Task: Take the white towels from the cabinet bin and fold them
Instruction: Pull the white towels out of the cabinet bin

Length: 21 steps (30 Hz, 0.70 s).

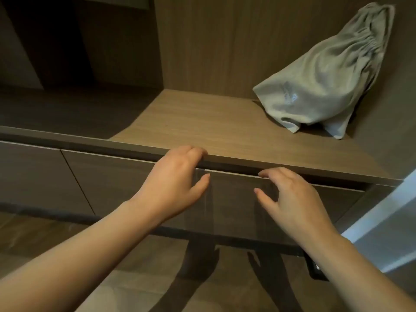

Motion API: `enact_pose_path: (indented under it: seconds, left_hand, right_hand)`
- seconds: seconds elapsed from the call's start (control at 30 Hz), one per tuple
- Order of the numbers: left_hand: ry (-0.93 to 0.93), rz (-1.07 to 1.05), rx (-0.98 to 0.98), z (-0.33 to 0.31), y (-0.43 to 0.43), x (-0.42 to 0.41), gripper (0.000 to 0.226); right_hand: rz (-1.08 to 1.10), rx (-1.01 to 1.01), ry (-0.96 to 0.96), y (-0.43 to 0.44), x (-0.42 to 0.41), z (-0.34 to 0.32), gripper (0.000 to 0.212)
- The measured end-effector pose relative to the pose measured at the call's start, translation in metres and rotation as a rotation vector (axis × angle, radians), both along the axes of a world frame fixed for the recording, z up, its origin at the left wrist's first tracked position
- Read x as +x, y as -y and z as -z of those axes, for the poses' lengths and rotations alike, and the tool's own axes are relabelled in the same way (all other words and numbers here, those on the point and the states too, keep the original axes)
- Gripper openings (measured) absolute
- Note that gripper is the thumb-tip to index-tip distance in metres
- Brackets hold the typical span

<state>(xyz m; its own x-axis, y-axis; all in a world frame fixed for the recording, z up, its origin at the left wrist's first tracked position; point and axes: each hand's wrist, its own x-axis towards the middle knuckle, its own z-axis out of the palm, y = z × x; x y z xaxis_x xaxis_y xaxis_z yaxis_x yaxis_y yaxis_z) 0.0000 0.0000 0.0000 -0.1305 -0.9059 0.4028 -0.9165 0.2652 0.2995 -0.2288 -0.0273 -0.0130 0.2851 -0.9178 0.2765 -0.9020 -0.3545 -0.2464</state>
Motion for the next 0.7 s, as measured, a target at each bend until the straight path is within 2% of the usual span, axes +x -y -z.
enact_pose_path:
  seconds: [0.2, 0.37, 0.47, 0.6, 0.7]
  left_hand:
    - [-0.071, -0.01, -0.037, 0.01, 0.005, 0.004, 0.048]
    - [-0.042, -0.062, -0.022, 0.003, 0.011, 0.014, 0.049]
    - [-0.045, -0.045, -0.047, 0.009, 0.012, 0.014, 0.046]
    - [0.063, -0.05, -0.088, 0.015, 0.009, 0.011, 0.051]
    - [0.003, -0.049, -0.095, 0.015, 0.006, 0.011, 0.054]
  right_hand:
    - [0.058, 0.01, 0.025, 0.012, 0.001, 0.025, 0.05]
    - [0.086, 0.018, 0.036, 0.015, 0.0, 0.026, 0.053]
    - [0.082, -0.016, 0.065, 0.015, 0.0, 0.031, 0.052]
    - [0.089, -0.046, 0.097, 0.012, -0.003, 0.038, 0.046]
    - [0.093, -0.04, 0.113, 0.009, -0.006, 0.038, 0.042]
